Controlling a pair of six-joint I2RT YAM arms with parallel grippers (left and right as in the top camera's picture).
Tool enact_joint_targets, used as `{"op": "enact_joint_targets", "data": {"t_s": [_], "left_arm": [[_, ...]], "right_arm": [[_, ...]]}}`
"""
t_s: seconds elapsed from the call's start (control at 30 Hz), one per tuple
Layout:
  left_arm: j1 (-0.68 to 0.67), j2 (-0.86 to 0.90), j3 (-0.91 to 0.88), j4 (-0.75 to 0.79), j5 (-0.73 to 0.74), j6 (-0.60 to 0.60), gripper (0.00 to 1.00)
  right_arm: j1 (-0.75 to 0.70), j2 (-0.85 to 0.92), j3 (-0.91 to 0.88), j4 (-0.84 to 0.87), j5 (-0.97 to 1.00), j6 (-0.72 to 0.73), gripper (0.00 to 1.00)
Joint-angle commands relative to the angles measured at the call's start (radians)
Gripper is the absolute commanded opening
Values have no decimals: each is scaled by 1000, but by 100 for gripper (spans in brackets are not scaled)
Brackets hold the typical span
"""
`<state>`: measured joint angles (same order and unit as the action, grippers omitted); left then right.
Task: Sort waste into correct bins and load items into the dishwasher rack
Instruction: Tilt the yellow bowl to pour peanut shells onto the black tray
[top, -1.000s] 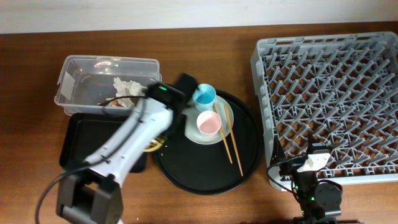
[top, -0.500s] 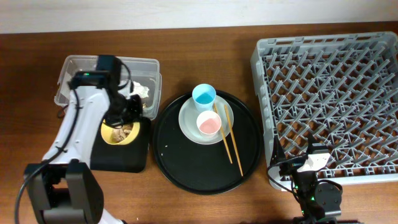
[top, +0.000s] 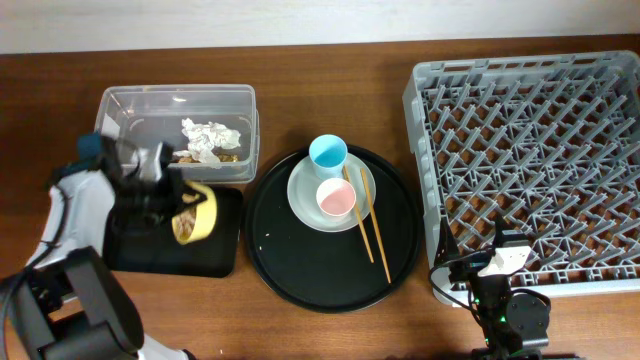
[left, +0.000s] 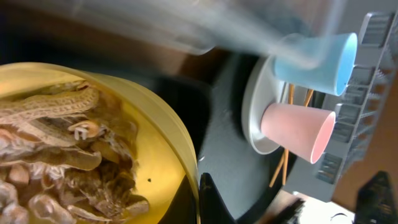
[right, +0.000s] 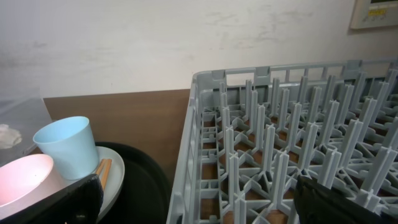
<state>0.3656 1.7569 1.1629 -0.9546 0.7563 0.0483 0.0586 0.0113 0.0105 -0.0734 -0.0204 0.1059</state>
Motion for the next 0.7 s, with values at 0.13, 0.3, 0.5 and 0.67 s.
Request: {"op": "enact_joint_targets", "data": {"t_s": [0.13, 0.3, 0.5, 0.67], "left_arm": [[158, -14, -90, 11, 280, 198, 0], [238, -14, -112, 13, 465, 300, 0], [369, -14, -208, 62, 674, 396, 0], [395, -13, -271, 139, 783, 395, 0]], "right_arm": [[-8, -3, -5, -3, -9, 7, 98], [-8, -3, -5, -3, -9, 7, 98], [-8, -3, -5, -3, -9, 7, 98], [-8, -3, -5, -3, -9, 7, 98]]}}
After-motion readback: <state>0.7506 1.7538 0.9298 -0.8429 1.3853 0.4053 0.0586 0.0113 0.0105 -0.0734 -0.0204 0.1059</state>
